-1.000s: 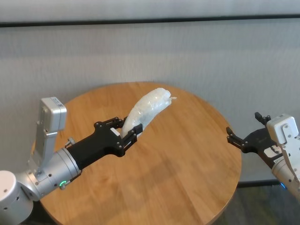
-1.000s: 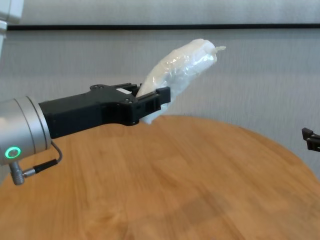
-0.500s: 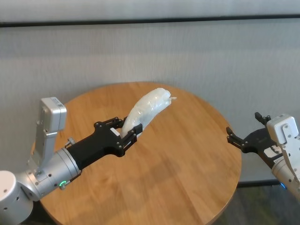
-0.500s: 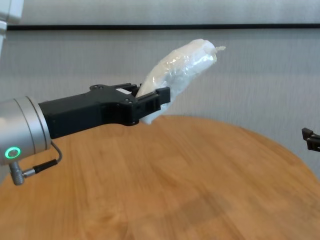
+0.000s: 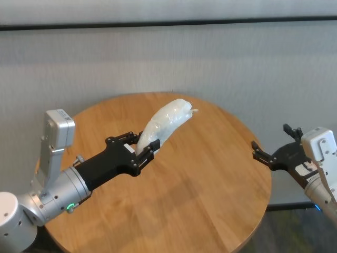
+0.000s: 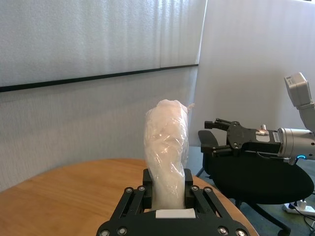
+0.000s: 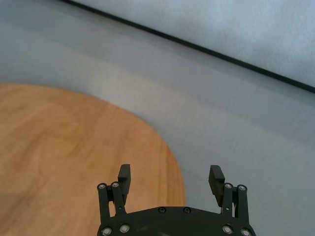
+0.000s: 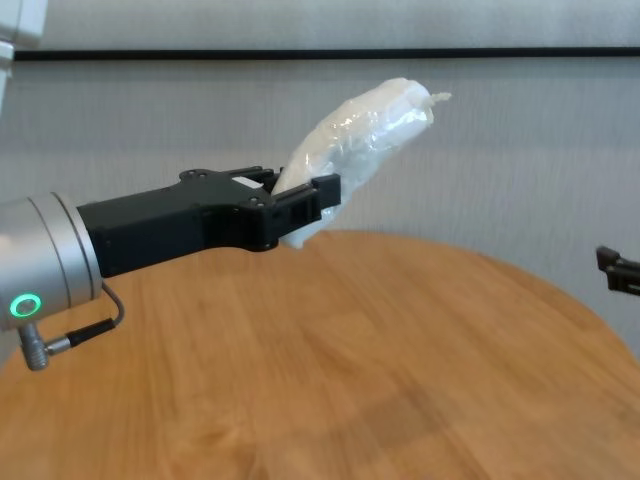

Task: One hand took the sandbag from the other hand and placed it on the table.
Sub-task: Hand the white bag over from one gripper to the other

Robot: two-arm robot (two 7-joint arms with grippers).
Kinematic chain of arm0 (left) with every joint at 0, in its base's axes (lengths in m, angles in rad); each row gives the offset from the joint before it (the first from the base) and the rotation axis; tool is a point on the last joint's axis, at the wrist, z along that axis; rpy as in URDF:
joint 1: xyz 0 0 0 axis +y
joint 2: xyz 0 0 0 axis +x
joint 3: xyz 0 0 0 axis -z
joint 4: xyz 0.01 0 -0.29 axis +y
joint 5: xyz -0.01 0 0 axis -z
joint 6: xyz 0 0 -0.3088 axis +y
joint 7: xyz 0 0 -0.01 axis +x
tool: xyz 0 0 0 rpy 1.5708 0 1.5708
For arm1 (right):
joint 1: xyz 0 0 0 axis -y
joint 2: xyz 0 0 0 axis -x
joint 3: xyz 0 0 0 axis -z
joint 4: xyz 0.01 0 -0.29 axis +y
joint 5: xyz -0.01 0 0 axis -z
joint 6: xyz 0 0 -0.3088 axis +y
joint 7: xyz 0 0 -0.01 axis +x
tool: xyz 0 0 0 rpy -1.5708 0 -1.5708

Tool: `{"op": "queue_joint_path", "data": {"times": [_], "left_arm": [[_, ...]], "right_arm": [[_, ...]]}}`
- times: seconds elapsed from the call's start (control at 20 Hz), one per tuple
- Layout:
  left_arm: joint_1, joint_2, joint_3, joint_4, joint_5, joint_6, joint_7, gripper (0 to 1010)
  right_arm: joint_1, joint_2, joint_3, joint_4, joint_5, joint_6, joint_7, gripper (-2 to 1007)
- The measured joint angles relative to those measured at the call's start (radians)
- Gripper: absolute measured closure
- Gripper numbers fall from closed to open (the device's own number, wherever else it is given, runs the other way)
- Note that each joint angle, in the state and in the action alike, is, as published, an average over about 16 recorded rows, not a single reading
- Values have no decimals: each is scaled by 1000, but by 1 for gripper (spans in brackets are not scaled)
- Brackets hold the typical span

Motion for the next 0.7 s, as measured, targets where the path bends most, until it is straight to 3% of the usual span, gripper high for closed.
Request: {"op": "queue_joint_path", "data": {"times": [0.3,0.5,0.7], "left_arm": [[0,0,0,0,0,0,0,642],[0,0,0,0,0,0,0,642],[0,0,0,0,0,0,0,642]], "right_arm": [[-1,-15,27,-14,65,-33,83,4],[-1,-31,49,-23,138,-48,159,4],[0,-52,70,-30,224,-44,236,4]]}}
